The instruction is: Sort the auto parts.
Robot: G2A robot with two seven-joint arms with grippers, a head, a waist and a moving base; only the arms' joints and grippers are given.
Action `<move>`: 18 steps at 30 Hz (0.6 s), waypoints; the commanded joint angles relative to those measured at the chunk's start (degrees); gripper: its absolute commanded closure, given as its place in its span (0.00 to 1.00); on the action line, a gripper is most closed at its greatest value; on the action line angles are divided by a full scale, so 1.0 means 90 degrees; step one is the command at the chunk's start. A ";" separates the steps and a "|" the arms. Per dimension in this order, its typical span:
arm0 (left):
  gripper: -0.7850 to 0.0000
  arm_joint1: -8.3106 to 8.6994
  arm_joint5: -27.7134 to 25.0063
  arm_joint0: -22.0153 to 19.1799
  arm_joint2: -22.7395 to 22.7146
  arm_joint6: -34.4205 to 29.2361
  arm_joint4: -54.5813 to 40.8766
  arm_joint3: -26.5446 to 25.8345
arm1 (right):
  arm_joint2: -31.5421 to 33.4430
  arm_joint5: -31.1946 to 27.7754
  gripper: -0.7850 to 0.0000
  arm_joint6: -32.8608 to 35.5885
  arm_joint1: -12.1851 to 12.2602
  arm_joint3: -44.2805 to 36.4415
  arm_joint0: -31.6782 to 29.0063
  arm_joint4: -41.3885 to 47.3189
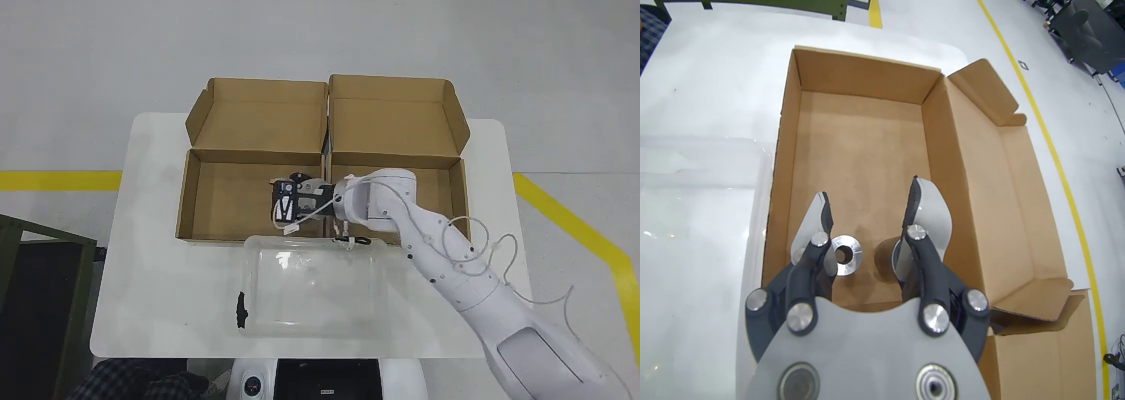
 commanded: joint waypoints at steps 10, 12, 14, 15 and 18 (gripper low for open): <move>0.00 0.0000 0.0000 0.0000 0.0000 0.0000 0.0000 0.0000 | 0.1267 0.0103 0.47 0.0459 0.0419 -0.1910 -0.1542 0.0244; 0.00 0.0000 0.0000 0.0000 0.0000 0.0000 0.0000 0.0000 | 0.1491 -0.0026 0.30 0.0525 0.0510 -0.2334 -0.1914 0.0161; 0.00 0.0000 0.0000 0.0000 0.0000 0.0000 0.0000 0.0000 | 0.1675 -0.0065 0.06 0.0538 0.0579 -0.2668 -0.2241 0.0095; 0.00 0.0000 0.0000 0.0000 0.0000 0.0000 0.0000 0.0000 | 0.1774 -0.0064 0.00 0.0535 0.0613 -0.2834 -0.2407 0.0040; 0.00 0.0000 0.0000 0.0000 0.0000 0.0000 0.0000 0.0000 | 0.2107 -0.0055 0.00 0.0477 0.0713 -0.3256 -0.2923 -0.0068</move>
